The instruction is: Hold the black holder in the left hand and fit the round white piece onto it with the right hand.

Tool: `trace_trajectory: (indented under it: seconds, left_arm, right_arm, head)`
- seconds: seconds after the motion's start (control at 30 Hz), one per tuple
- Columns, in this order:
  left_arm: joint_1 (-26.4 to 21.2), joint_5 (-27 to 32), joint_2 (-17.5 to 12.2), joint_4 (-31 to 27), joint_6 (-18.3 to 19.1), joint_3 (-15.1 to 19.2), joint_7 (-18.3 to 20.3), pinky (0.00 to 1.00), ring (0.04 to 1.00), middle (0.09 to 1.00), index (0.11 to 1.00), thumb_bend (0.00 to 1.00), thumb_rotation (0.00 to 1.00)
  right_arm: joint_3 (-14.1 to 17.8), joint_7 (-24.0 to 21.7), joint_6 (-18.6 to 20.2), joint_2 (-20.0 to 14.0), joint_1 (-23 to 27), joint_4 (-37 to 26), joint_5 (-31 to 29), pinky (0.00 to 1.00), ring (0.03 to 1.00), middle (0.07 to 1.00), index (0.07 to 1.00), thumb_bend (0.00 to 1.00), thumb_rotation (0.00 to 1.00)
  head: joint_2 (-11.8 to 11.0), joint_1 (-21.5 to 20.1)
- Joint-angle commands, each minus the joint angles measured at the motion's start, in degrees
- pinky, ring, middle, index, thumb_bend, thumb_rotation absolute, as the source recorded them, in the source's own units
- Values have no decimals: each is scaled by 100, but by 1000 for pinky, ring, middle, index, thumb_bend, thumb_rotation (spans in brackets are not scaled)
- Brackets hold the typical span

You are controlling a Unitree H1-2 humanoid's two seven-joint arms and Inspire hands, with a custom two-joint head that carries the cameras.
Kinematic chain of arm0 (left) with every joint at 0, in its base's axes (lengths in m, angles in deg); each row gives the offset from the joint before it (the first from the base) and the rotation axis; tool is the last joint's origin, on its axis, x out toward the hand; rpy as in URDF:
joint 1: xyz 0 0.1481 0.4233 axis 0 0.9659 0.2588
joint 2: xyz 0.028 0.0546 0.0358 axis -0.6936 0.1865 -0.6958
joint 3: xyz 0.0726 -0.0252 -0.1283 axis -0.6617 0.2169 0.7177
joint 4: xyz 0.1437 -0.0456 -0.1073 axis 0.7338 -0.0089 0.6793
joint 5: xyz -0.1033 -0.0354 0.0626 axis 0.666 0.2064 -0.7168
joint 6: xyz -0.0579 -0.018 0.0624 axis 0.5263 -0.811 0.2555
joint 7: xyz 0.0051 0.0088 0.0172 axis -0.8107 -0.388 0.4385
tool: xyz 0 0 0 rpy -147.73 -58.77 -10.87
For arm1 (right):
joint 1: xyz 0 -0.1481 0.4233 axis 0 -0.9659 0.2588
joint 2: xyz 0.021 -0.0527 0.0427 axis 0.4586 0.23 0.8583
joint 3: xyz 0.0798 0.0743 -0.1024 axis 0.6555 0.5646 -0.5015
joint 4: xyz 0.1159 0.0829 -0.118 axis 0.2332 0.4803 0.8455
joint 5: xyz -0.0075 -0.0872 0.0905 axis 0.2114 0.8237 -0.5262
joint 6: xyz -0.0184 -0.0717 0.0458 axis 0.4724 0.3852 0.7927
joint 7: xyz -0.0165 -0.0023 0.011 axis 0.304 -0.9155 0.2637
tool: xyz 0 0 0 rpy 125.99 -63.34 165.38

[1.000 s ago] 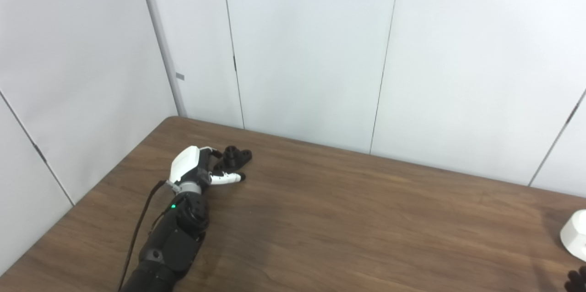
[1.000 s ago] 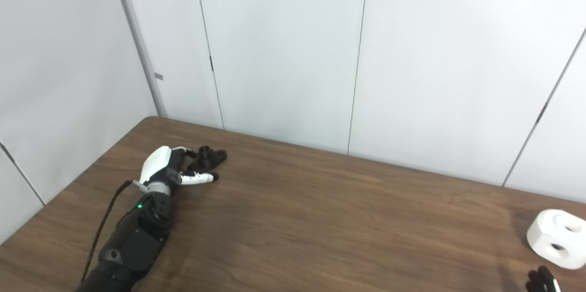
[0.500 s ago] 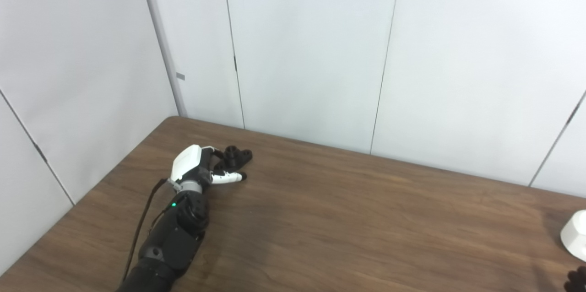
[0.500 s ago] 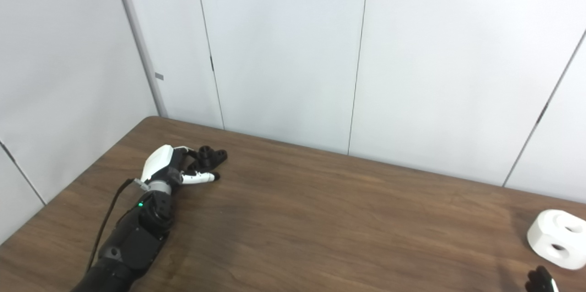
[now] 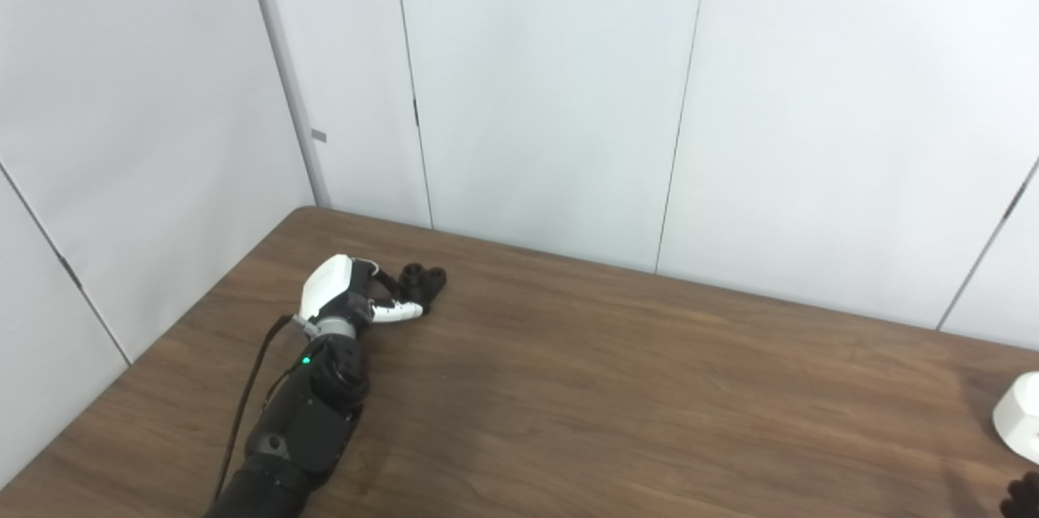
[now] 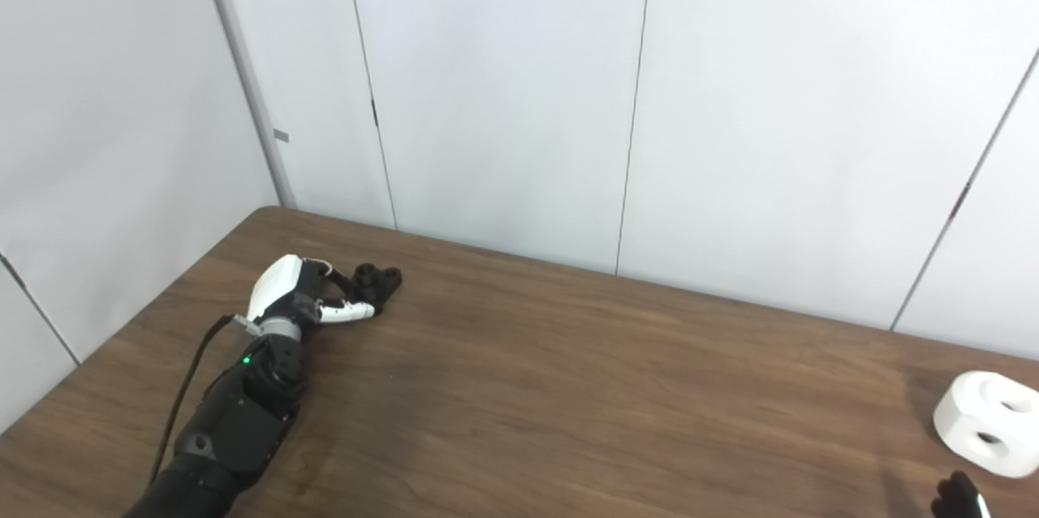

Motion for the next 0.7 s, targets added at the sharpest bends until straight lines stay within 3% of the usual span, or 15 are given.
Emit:
trace_trajectory:
  seconds: [0.0,0.13,0.4,0.67]
  left_arm:
    - [-195,-11,-119,-14,-59,3,-84,947,921,814,484,522,51]
    - [-191,-6,-129,12,-75,-41,-107,870,877,778,483,520,45]
    - [-177,-32,-148,39,-75,-163,-111,908,880,789,485,520,47]
    - [0,-65,-160,-414,-2,-286,49,873,876,789,486,518,49]
  right_arm:
    - [-45,-27,9,96,-161,147,-106,1000,1000,1000,1000,678,1000]
    - [-40,-25,-19,90,-162,154,-100,1000,1000,997,1000,681,1000]
    - [-28,-13,3,92,-186,120,-100,1000,1000,991,1000,690,1000]
    - [-30,-18,61,91,-195,82,-108,1000,999,985,996,702,1000]
  head:
    - [8,4]
    - [17,-1]
    - [53,-22]
    - [70,-54]
